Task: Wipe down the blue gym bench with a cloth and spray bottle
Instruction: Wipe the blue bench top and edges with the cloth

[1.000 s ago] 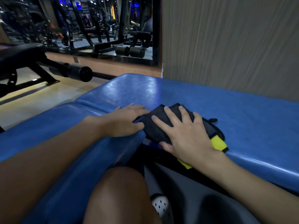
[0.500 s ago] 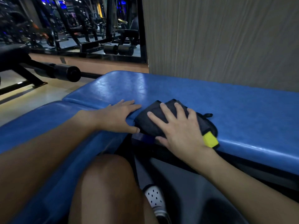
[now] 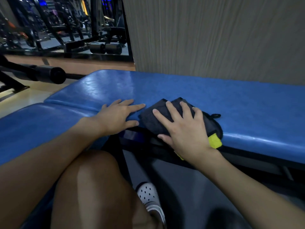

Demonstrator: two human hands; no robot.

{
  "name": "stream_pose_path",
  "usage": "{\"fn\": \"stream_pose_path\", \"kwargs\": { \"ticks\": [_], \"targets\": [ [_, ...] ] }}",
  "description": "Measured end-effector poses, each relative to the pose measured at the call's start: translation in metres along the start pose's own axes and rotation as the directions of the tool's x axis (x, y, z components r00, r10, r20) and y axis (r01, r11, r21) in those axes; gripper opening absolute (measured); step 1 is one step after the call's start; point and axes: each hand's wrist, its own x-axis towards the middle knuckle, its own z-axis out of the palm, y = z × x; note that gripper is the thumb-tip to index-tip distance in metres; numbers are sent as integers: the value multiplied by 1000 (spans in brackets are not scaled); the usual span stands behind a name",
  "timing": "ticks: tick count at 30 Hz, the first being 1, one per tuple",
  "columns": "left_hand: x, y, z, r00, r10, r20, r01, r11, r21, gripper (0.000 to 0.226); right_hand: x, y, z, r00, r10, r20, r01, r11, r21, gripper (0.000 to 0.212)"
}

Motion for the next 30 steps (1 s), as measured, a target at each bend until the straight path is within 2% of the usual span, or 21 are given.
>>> {"fn": "stream_pose_path", "kwargs": {
  "ticks": [2,5,8,11,16,19,21,24,30],
  "targets": [
    [1,3,-1,999,51,-4,-51,998,-32,68,-14,16,-2,1000,-7,-5,7,1000,14,77],
    [6,18,-1,991,133,27,-133,991,20,72,-40,40,-2,999,36,-20,-36,999,1,77],
    [10,27,-1,993,119,-11,-118,989,93,73,-52,45,-4,997,70,-34,-72,997,-40,77],
    [9,26,-1,994,109,-15,-107,988,107,73,-33,26,-4,992,121,-27,-121,993,-2,78],
    [7,29,-1,994,110,3,-110,988,106,77,-24,19,1,996,62,-59,-61,998,15,78],
    [10,37,-4,976,216,36,-219,966,138,85,-43,45,-1,996,32,-78,-30,999,28,77],
    [16,49,-5,961,268,68,-275,950,145,85,-62,67,-1,996,48,-82,-49,999,-22,77],
    [21,65,-6,961,263,89,-274,950,148,80,-87,89,-2,992,94,-89,-103,989,-106,74],
    [23,67,-4,960,274,53,-279,944,178,78,-59,53,1,978,173,-118,-183,980,-82,76]
  ]
}}
